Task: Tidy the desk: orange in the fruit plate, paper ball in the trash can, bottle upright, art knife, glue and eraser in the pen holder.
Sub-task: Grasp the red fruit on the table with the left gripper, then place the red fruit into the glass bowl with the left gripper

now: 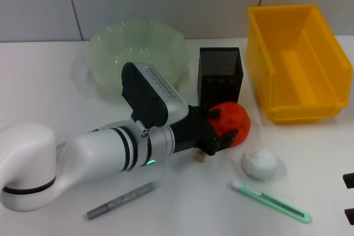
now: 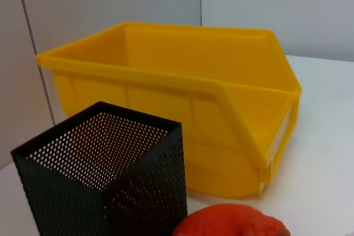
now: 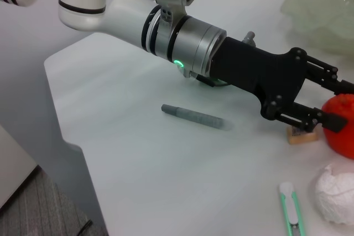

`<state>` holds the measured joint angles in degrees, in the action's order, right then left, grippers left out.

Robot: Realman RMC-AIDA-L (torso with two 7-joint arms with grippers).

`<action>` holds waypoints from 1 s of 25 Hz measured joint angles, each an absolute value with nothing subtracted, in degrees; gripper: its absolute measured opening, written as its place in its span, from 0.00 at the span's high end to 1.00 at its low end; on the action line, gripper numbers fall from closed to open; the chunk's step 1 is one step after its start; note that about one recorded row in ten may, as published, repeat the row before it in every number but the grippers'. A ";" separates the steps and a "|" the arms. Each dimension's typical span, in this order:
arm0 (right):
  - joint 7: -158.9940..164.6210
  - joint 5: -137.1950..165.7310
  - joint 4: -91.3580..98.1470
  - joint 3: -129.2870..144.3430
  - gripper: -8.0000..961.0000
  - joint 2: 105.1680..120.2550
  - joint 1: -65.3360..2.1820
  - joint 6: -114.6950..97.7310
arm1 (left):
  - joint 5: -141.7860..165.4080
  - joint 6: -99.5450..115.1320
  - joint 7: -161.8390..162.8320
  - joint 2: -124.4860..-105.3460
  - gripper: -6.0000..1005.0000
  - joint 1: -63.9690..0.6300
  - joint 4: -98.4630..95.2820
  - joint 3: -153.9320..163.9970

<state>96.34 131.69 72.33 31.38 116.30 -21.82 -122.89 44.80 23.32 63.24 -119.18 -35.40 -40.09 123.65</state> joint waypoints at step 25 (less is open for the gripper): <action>95.82 131.28 71.39 31.30 0.20 117.01 -23.46 -122.01 | 50.72 52.76 69.26 -115.27 0.89 -21.40 -48.83 101.26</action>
<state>95.82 131.28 71.39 31.30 117.01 -23.46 -122.01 50.72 52.76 69.26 -115.27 -21.40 -48.83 101.26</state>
